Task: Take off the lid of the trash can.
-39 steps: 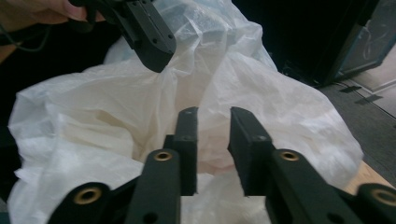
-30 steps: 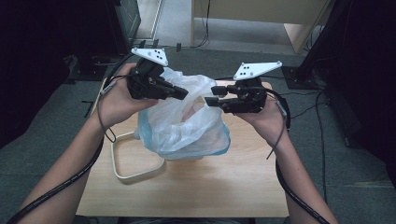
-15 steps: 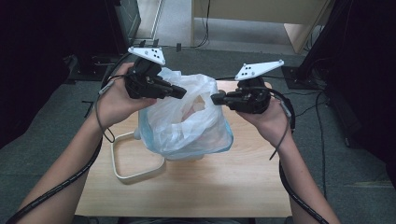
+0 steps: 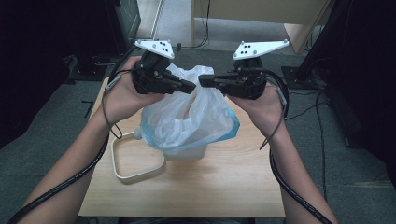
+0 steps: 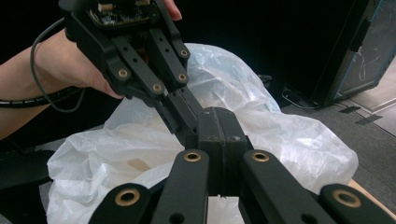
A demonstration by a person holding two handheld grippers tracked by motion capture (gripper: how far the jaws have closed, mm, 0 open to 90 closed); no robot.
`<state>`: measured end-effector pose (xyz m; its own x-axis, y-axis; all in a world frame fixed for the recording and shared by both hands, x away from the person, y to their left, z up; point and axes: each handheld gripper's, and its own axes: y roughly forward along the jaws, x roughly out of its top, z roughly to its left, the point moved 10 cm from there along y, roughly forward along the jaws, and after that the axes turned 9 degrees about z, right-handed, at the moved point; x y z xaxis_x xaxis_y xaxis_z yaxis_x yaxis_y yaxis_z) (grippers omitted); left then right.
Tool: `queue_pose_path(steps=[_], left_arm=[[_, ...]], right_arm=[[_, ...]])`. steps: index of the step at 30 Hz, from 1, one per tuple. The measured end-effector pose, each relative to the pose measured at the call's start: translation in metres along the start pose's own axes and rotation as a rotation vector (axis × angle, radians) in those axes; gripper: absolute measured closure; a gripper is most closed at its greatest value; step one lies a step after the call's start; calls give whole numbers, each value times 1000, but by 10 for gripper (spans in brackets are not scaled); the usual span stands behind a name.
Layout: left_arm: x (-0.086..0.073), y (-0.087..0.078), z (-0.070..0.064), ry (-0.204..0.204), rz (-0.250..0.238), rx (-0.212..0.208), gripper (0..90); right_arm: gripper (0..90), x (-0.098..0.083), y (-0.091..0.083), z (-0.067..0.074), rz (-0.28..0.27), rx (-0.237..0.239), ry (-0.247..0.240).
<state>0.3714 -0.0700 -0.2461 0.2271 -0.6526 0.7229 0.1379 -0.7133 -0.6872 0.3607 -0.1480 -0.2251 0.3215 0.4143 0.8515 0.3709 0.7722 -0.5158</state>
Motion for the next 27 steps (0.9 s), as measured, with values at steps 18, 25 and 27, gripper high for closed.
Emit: queue_pose_path(steps=[18, 25, 27], left_arm=[[-21, -21, 8, -28, -18, 41, 468], [-28, -47, 17, -47, -61, 62, 430], [-34, -53, 20, -59, -53, 62, 425]], right_arm=[[900, -25, 19, -11, 55, 5, 41], [900, -29, 22, -12, 71, 6, 42], [900, -30, 22, -12, 73, 5, 44]])
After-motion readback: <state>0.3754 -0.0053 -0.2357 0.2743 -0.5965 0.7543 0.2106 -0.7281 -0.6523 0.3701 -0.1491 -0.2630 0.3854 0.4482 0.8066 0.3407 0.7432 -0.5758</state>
